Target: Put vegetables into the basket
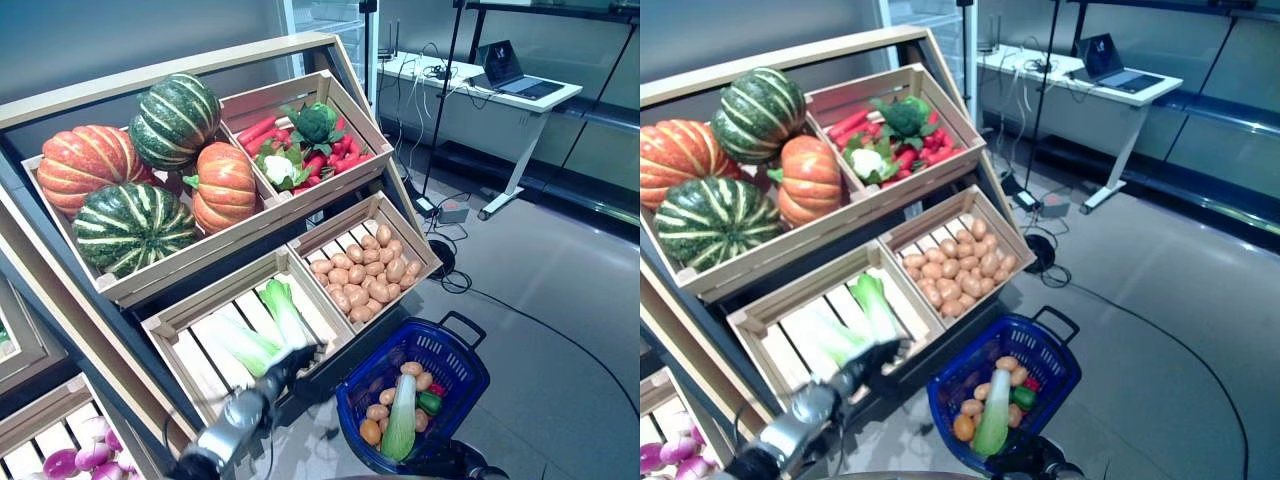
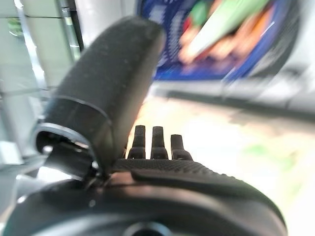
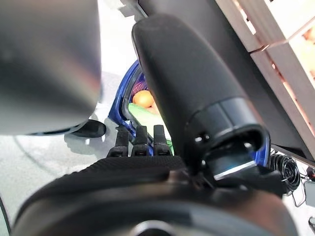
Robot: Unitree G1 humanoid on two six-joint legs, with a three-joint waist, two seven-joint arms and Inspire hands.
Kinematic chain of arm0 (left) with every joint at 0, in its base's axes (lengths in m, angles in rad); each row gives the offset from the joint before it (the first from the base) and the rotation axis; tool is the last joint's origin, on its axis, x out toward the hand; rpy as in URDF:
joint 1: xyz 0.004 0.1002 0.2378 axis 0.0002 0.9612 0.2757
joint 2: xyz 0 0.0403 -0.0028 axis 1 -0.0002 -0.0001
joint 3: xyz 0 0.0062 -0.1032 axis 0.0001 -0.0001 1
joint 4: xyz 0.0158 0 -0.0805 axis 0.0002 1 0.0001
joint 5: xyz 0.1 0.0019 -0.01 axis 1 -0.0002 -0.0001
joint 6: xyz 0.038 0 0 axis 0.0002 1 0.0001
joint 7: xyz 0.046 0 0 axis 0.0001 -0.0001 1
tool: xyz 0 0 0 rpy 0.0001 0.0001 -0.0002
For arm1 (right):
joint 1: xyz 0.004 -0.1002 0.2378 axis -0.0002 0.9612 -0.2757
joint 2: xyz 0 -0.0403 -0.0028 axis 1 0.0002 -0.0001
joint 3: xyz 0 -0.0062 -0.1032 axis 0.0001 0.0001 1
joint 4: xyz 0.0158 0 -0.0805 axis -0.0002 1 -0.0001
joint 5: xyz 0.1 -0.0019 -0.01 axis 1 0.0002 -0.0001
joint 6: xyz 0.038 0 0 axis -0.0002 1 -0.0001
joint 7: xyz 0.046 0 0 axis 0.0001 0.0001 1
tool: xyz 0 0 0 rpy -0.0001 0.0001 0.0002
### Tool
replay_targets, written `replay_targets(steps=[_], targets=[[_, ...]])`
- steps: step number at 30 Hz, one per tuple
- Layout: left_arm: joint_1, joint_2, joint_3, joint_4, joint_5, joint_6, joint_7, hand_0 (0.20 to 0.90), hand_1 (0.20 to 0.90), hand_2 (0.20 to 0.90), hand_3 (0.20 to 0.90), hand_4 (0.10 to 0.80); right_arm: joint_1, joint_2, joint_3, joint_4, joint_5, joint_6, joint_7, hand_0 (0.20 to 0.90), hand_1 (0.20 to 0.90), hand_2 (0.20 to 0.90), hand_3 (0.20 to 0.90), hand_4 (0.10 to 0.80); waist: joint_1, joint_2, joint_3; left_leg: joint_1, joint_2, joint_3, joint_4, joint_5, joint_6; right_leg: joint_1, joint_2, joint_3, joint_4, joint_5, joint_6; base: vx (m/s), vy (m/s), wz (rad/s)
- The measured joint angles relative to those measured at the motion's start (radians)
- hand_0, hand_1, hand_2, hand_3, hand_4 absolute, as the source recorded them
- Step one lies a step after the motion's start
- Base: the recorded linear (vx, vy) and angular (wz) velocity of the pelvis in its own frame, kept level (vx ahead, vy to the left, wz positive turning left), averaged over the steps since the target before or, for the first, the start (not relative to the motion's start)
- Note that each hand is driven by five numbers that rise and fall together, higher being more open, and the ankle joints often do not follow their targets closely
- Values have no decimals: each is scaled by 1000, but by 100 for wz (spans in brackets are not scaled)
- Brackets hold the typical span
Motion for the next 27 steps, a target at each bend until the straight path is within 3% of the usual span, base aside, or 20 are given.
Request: replay_targets(steps=[5,11,14,18,23,27], targets=[[-40,61,111,-54,63,5,56,900,900,900,900,800,30,-22,-3,-3,3,-4,0,900,900,900,900,800,1,12,21,-20,1,-6,6,1,-1,-19,2,-5,0,5,-2,-10,-32,2],[-38,120,114,-3,306,5,196,900,900,900,900,800,35,-17,-1,-30,5,-14,-1,900,900,900,900,800,16,-8,55,-22,2,-33,6,2,-3,-18,1,-12,-1,4,-2,-39,-23,4],[-40,176,90,23,478,6,295,900,900,900,900,800,32,-19,3,-41,42,-17,-1,900,900,900,900,800,22,-14,62,-70,1,-45,6,13,-8,-64,1,-17,0,9,-2,-212,3,9],[-75,231,48,53,595,10,383,900,900,900,900,800,-4,-36,10,-78,91,-23,-4,900,900,900,900,800,23,-2,127,-144,-2,-51,14,38,-5,-132,0,-19,5,34,-9,-238,20,4],[-276,315,-90,128,699,35,429,900,900,900,900,800,-117,-82,35,-148,123,-24,-18,900,900,900,900,800,10,-9,294,-306,2,-59,119,43,-10,-288,-8,-15,100,46,-26,-254,20,-3],[-388,344,-131,175,720,63,449,900,900,900,900,800,-211,-103,34,-147,137,-24,-34,900,900,900,900,800,-12,-25,411,-381,1,-56,178,41,-10,-386,-15,-10,204,23,-34,-146,28,-3]])
